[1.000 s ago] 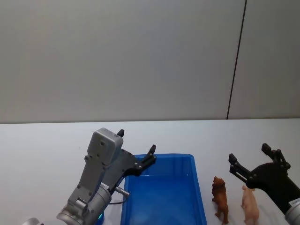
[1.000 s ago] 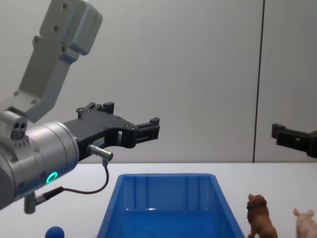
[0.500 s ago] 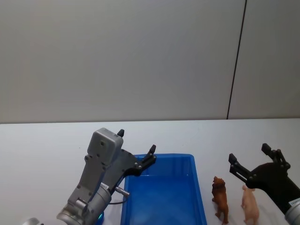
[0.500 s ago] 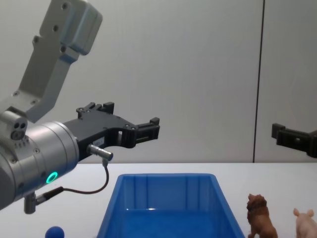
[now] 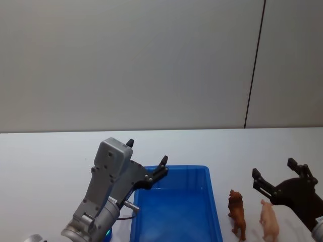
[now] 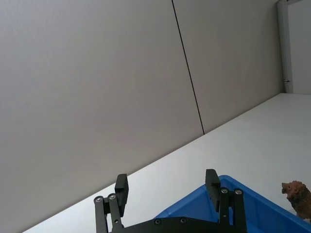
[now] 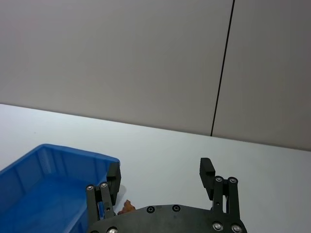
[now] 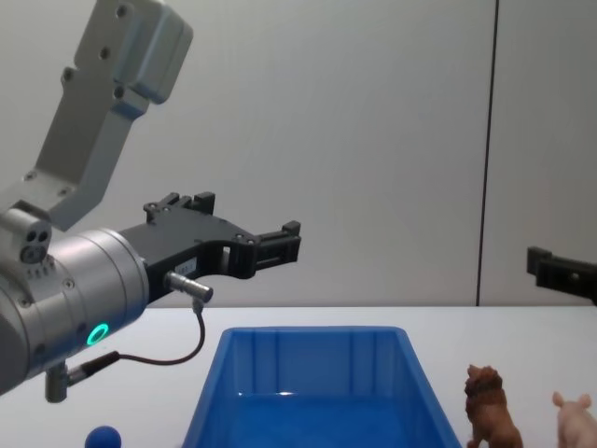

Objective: Pick up the two dolls from the table and place them into the box.

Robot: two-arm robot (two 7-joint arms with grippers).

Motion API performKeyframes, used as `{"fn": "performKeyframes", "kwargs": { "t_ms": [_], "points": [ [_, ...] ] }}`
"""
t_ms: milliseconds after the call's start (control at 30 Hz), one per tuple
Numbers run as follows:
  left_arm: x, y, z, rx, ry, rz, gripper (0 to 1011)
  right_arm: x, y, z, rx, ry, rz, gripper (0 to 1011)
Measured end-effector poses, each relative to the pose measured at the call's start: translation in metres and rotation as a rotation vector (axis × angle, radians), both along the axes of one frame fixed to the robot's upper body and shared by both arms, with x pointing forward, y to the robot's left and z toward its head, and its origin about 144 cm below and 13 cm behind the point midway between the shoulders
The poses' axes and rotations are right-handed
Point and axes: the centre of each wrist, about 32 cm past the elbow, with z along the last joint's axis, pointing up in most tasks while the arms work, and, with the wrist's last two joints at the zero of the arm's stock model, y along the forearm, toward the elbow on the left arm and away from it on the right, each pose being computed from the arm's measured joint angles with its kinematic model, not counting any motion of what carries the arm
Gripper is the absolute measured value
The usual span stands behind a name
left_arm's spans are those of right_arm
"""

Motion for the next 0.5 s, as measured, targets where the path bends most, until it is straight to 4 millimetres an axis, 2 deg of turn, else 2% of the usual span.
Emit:
{"fn": "performKeyframes", "kwargs": {
  "t_ms": [500],
  "points": [
    [0.0,0.0,0.0,0.0,0.0,0.0,1001,-0.006,-0.006,-0.011,-0.037,0.124,-0.057,1001]
  ]
}}
